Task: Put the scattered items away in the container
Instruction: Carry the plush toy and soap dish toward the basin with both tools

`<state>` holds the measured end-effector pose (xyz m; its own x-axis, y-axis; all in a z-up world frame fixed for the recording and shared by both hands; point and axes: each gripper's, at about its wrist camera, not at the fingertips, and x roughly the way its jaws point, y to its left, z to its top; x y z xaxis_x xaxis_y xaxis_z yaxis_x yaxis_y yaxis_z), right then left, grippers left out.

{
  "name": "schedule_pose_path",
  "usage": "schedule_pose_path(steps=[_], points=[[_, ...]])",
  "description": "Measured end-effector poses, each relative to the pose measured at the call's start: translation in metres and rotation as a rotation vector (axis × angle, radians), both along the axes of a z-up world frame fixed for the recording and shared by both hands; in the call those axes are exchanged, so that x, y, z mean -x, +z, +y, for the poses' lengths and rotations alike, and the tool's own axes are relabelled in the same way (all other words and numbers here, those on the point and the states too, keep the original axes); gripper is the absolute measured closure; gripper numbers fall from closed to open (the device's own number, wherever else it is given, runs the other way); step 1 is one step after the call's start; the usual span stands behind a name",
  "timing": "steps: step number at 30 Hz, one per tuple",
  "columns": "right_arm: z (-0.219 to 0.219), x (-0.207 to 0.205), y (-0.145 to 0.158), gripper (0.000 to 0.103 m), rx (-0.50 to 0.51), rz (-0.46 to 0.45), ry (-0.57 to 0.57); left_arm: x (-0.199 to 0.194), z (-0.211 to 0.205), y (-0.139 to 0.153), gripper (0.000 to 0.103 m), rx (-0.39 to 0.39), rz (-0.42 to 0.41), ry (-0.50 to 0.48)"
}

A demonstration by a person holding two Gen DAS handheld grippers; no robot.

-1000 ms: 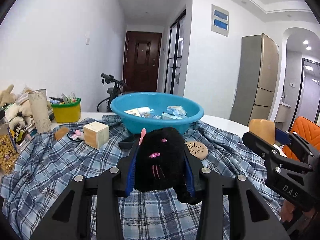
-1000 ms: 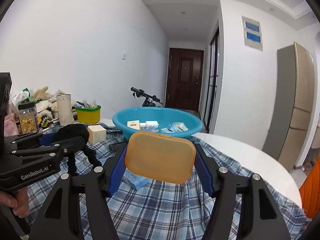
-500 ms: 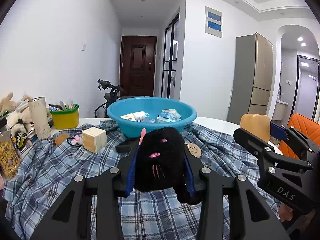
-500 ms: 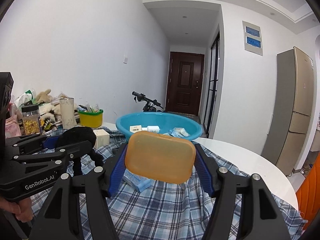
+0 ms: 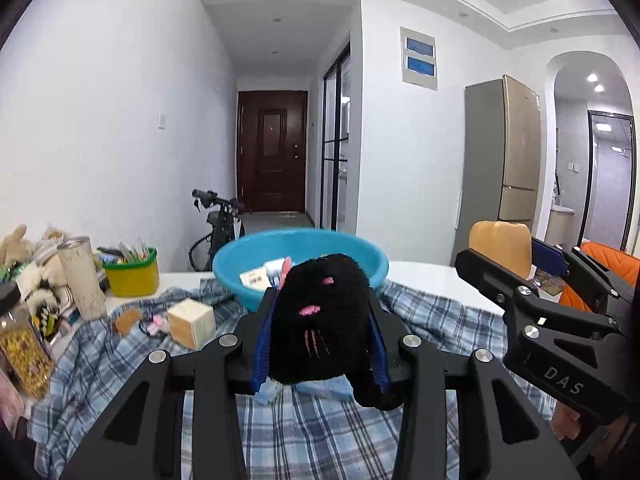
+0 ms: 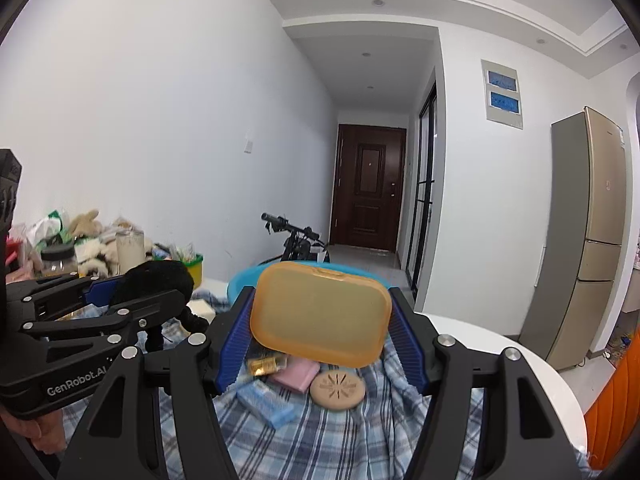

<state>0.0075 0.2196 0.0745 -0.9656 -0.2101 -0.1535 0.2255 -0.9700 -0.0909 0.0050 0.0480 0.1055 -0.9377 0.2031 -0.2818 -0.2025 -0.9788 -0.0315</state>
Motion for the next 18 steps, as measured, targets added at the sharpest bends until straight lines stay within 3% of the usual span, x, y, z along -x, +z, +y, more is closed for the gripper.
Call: schedule_pose_path(steps=[7,18], points=[[-0.004,0.025,0.031,0.040,-0.024,0.069,-0.014,0.033,-0.002,0.029,0.061,-0.017,0.015,-0.017],[-0.008,0.103,0.053,0.040,-0.019,0.063,-0.032,0.121,0.001,0.057,0.061,-0.031,0.016,-0.015]])
